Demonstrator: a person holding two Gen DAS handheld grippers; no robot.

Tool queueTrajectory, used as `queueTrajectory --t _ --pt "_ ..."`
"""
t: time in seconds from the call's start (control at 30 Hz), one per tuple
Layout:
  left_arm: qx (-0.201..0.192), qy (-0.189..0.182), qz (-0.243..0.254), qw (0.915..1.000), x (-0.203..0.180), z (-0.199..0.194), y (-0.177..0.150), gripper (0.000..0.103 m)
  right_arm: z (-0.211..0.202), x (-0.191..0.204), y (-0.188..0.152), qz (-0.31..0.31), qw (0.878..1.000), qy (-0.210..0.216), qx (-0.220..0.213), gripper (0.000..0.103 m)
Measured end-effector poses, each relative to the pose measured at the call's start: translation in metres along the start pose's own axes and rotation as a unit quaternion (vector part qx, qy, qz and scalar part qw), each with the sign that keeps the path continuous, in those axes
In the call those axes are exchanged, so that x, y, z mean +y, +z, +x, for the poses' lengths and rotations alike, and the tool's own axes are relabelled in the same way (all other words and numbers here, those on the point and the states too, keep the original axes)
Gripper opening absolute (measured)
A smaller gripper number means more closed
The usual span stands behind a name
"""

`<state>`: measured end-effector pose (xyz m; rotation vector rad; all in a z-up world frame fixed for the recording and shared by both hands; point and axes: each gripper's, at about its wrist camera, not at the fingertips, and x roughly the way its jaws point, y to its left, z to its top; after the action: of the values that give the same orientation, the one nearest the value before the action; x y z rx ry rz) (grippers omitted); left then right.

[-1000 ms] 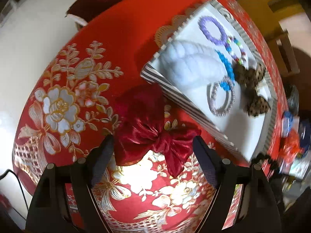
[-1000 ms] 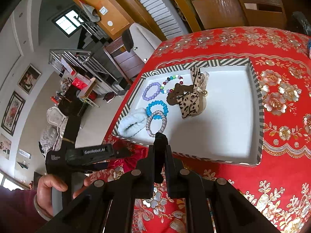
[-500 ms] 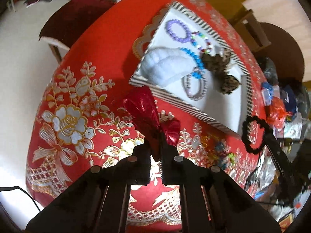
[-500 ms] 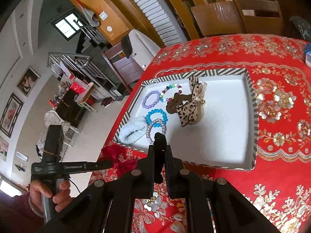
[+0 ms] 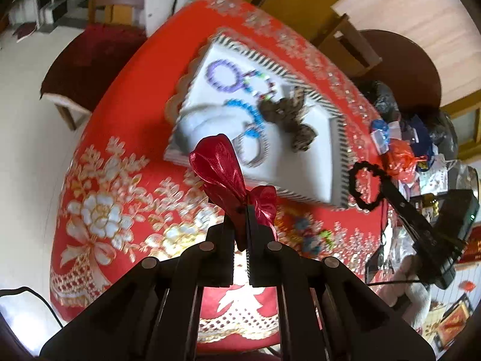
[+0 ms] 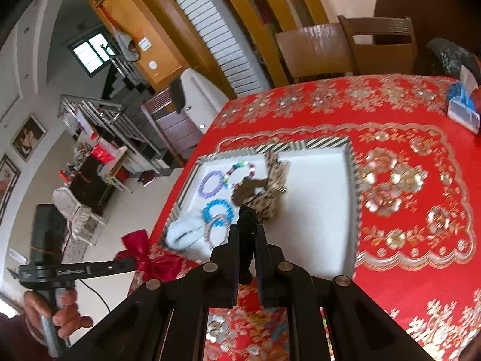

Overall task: Organize jewelry
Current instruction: 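Lower the red bow into the tray with the left tool while the right tool drops the black scrunchie there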

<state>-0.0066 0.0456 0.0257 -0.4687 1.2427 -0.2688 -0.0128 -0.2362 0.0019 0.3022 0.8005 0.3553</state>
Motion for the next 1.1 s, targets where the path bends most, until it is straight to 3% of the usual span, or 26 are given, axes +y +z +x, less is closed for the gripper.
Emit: queueTrajectory --t 0.17,0.3,0.57,0.9,1.0,1.1 --pt "-0.004 -0.012 0.021 0.9997 -0.024 0.007 0.016 0.004 0.016 -0.014 0.022 0.004 1.0 -0.018 0.003 0.008" --pt "0.014 -0.021 0.031 0.9992 -0.043 0.031 0.023 0.004 0.041 -0.027 0.042 0.009 0.999 -0.028 0.017 0.008" --pt "0.05 -0.004 0.029 0.9983 -0.066 0.088 0.028 0.004 0.108 -0.054 0.072 0.02 0.998 -0.029 0.056 0.008" --pt "0.071 0.029 0.021 0.9968 -0.07 0.132 0.037 0.004 0.183 -0.102 0.086 0.058 0.99 -0.072 0.106 0.008" --pt "0.07 0.041 0.024 0.9964 -0.066 0.137 0.037 0.004 0.181 -0.105 0.087 0.062 0.99 -0.078 0.099 0.012" --pt "0.062 0.051 0.03 0.9963 -0.065 0.136 0.036 0.005 0.17 -0.104 0.088 0.067 0.991 -0.067 0.089 0.027"
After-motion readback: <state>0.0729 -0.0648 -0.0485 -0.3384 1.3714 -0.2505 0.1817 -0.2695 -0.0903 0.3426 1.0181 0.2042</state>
